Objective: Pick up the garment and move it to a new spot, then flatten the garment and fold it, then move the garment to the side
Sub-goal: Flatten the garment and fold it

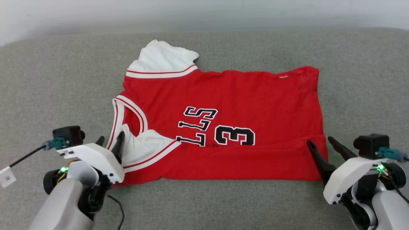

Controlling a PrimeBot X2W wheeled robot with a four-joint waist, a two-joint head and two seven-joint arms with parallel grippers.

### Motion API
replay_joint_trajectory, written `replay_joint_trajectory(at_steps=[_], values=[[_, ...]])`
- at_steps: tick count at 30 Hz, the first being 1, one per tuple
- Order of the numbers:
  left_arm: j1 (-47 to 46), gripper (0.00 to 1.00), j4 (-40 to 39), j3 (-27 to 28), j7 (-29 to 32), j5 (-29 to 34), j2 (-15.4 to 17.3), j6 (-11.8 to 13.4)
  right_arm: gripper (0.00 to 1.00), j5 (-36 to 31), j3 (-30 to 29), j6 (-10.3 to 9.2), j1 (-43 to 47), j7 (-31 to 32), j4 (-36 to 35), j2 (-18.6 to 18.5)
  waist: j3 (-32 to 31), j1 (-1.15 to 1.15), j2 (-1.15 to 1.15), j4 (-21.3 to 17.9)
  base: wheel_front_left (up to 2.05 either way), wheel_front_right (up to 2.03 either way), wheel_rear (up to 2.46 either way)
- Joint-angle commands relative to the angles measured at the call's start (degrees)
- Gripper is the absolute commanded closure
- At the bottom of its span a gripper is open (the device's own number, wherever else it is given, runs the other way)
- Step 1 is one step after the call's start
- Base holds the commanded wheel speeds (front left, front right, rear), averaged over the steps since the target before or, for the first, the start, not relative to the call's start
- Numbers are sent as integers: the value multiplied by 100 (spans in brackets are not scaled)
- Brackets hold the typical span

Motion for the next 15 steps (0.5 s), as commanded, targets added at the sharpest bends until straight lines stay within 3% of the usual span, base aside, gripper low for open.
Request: replay_joint_trajectory(at_steps=[1, 8, 15], values=[[7, 0, 6, 45, 26, -36, 73, -17, 0, 11, 33, -4, 96, -143, -94, -70, -156, -1, 0, -29, 0, 0, 0], [198, 0, -523, 10, 642, -13, 595, 88, 0, -187, -90, -4, 331, -705, -812, -80, -551, -1, 0, -101, 0, 0, 0], [566, 0, -1637, -188, 2345, -198, 1522, 206, 0, -431, -395, -4, 725, -720, -1672, 153, -583, -1, 0, -211, 0, 0, 0]])
